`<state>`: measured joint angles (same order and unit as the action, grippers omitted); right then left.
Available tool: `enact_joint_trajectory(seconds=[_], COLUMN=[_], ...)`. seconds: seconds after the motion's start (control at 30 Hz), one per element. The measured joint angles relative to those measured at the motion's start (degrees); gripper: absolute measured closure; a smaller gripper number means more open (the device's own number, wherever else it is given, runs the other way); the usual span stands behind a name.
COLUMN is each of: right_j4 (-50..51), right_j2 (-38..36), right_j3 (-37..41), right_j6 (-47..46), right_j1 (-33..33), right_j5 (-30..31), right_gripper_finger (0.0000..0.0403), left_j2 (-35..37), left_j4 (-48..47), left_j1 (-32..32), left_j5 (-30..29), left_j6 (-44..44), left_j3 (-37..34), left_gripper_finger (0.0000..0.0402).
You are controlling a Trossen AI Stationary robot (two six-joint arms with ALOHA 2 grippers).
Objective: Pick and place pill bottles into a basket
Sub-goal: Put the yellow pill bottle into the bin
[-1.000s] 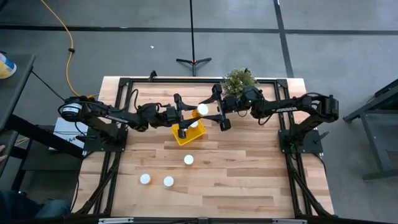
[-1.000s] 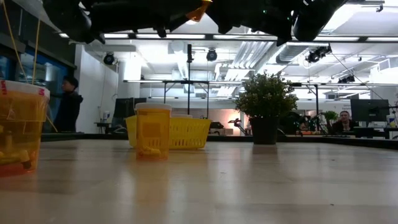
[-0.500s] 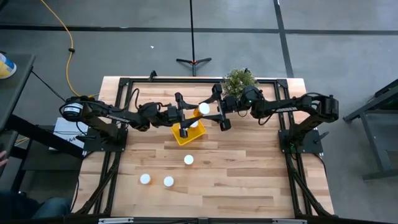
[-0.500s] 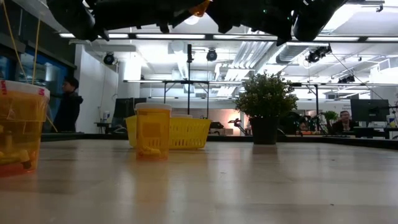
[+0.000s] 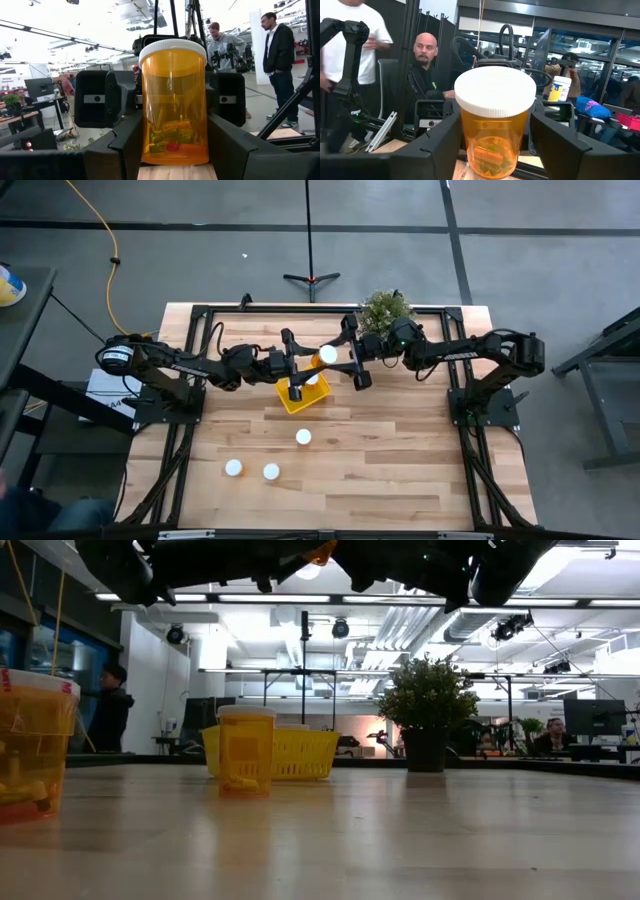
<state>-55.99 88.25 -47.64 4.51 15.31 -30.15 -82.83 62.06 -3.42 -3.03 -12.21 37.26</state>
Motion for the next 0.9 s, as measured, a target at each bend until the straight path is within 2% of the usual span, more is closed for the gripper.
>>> enact_joint_trajectory(seconds=[0.27, 0.57, 0.7, 0.9], right_j4=[0.0, 0.12, 0.07, 0.05], right_j2=[0.0, 0.0, 0.0, -0.02], right_j3=[0.0, 0.0, 0.02, 0.02], right_j6=[0.46, 0.46, 0.42, 0.44], right_j1=[0.0, 0.0, 0.0, 0.07], right_j5=[-0.47, -0.61, -0.31, -0.05], right_gripper_finger=[0.0236, 0.0233, 0.0234, 0.0242], left_j2=[0.0, 0.02, 0.02, 0.02], left_j4=[0.09, -0.52, -1.18, -3.2], left_j1=[0.0, 0.0, 0.0, 0.0], left_j5=[0.0, -0.87, -1.82, -4.59], left_j6=[0.07, 0.07, 0.0, 0.13], left_j3=[0.0, 0.0, 0.0, -0.01], left_gripper_finger=[0.0181, 0.0175, 0.0148, 0.0086])
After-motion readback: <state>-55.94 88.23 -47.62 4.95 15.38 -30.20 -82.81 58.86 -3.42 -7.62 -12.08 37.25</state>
